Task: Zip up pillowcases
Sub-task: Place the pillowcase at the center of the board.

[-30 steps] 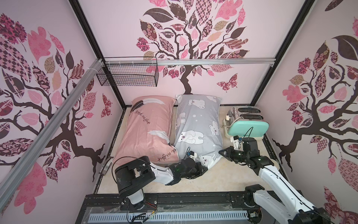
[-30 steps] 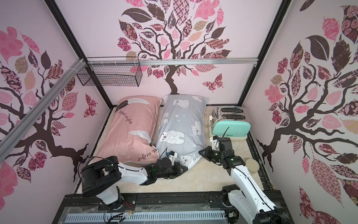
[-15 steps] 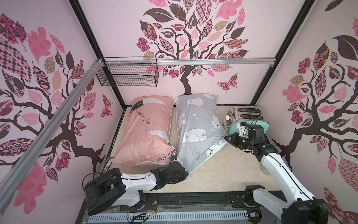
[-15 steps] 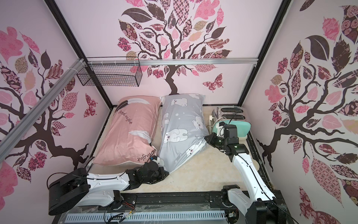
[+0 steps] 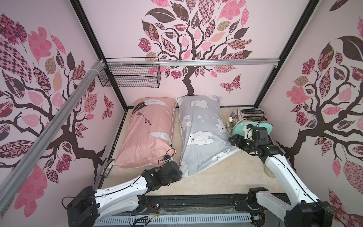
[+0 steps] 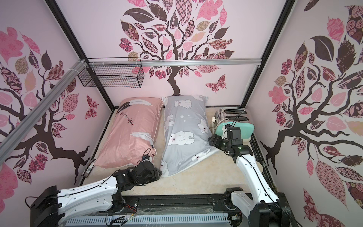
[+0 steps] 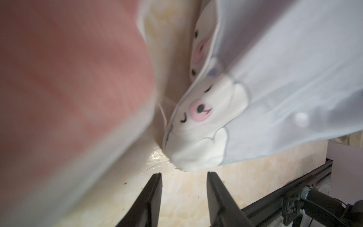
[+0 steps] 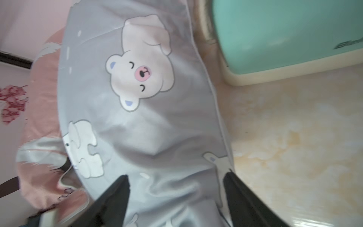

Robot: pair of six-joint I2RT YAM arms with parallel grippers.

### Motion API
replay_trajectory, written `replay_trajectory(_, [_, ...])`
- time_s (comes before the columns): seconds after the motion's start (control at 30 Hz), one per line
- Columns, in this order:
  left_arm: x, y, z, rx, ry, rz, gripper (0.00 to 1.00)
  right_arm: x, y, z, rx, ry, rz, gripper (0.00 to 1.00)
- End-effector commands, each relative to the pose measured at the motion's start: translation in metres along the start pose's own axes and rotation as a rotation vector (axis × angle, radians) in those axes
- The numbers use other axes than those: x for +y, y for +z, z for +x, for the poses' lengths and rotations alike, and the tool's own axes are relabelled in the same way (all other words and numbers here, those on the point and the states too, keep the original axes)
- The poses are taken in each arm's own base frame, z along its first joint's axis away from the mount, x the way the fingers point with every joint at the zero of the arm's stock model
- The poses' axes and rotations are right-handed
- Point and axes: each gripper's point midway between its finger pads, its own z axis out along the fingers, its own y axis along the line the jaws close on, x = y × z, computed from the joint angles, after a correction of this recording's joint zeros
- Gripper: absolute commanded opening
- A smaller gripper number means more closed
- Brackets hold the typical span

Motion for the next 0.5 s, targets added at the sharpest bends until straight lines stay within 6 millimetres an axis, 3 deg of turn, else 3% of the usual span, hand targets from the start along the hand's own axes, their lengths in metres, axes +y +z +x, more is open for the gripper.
replay_trajectory(0.0, [0.012,-0.046,-0.054,-0.201,0.127,-0.156,0.62,-0.038,-0.02,-0.031,-0.194,-0.137,0.232,0.99])
replay_trajectory(0.1, [0.026,-0.082,-0.1,-0.386,0.179,-0.287,0.74,-0.053,-0.014,-0.044,-0.31,-0.179,0.299,0.99])
replay_trajectory(0.2, [0.063,-0.111,-0.144,-0.602,0.193,-0.52,0.81,-0.065,0.009,-0.041,-0.348,-0.178,0.305,0.99])
replay_trajectory(0.33, [0.107,-0.112,-0.169,-0.721,0.141,-0.674,0.87,-0.077,0.03,-0.037,-0.427,-0.184,0.298,0.99])
replay_trajectory(0.47, [0.131,-0.104,-0.185,-0.806,0.14,-0.721,0.9,-0.092,0.042,-0.032,-0.489,-0.182,0.325,0.99])
